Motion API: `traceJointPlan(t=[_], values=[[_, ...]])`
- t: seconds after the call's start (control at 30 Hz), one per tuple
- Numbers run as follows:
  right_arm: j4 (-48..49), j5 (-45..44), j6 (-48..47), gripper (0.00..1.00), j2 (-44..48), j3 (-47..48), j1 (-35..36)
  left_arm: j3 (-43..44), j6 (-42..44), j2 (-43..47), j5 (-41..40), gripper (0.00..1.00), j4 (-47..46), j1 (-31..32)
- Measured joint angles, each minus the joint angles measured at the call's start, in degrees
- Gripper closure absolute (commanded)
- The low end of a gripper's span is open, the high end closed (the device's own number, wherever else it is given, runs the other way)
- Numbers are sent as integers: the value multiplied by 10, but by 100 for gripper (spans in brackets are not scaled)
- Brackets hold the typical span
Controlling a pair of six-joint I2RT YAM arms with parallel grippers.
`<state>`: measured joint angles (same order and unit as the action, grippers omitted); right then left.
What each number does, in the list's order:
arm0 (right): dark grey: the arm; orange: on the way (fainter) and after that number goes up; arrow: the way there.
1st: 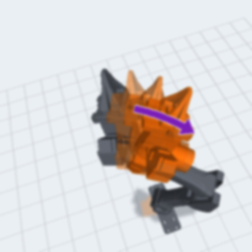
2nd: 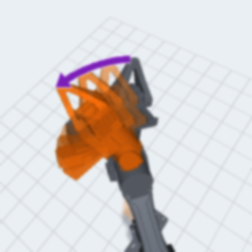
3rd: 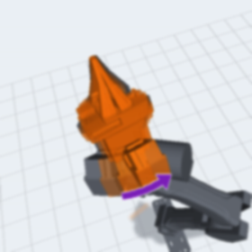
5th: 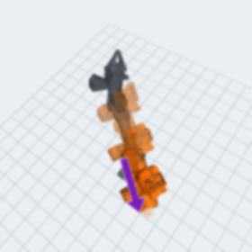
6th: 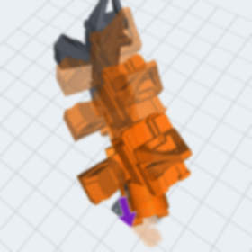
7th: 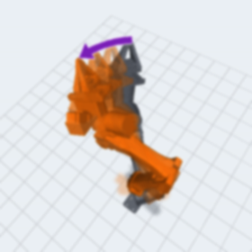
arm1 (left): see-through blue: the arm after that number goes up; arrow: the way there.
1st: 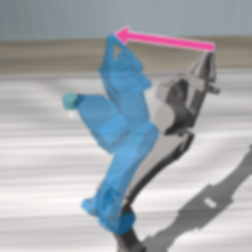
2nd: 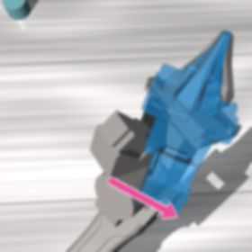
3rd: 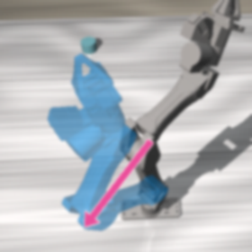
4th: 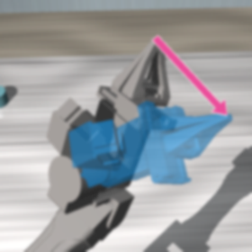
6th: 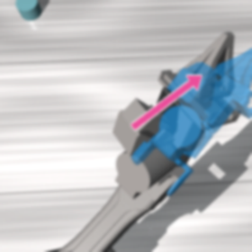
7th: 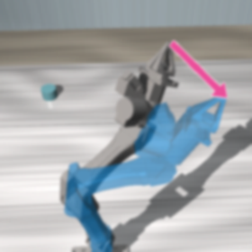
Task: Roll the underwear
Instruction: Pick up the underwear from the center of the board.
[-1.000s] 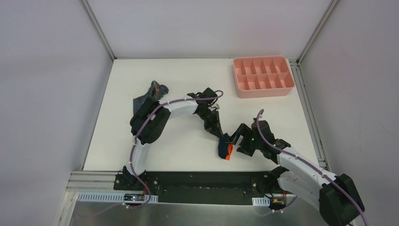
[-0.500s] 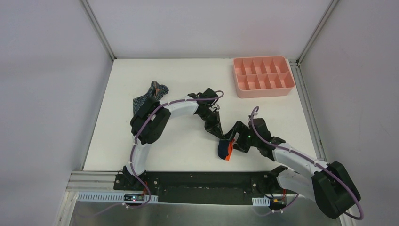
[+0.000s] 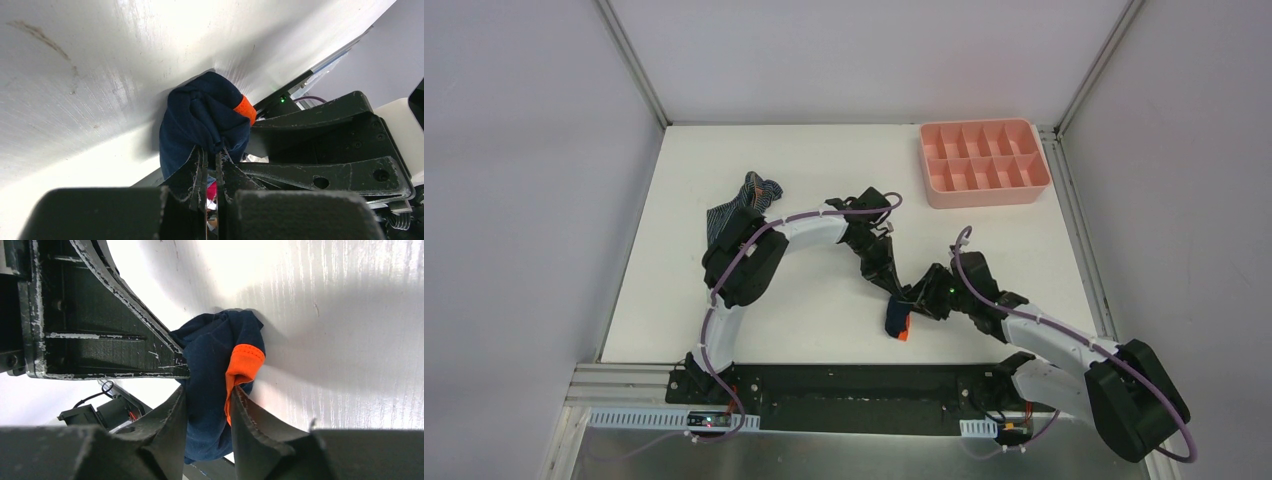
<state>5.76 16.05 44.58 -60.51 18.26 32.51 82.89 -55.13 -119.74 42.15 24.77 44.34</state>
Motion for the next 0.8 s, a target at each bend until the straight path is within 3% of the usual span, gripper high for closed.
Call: traceJointPlan(t=[0.1, 0.13, 0.2, 0.23, 0.3, 0.43, 0.53, 0.73, 0.8], values=[[0, -1, 1, 72, 0, 0, 0, 2, 0, 0, -4, 100, 1, 0], [0, -1, 2, 66, 0, 0, 0, 3, -1, 0, -5, 100, 2, 0], [0, -2, 3, 42, -1, 0, 1, 3, -2, 0, -7, 100, 2, 0], [0, -2, 5, 37, -3, 0, 1, 4, -3, 0, -7, 100, 3, 0], [0, -7, 6, 30, -11, 0, 4, 6, -6, 0, -7, 100, 6, 0], [9, -13, 12, 28, -21, 1, 11, 7, -10, 0, -7, 100, 9, 0], [17, -14, 18, 36, -27, 1, 17, 7, -11, 0, -7, 100, 9, 0], [30, -23, 38, 84, -41, 0, 31, 7, -11, 0, -10, 100, 9, 1], [26, -29, 41, 94, -37, 0, 33, 7, -11, 0, -15, 100, 8, 2]])
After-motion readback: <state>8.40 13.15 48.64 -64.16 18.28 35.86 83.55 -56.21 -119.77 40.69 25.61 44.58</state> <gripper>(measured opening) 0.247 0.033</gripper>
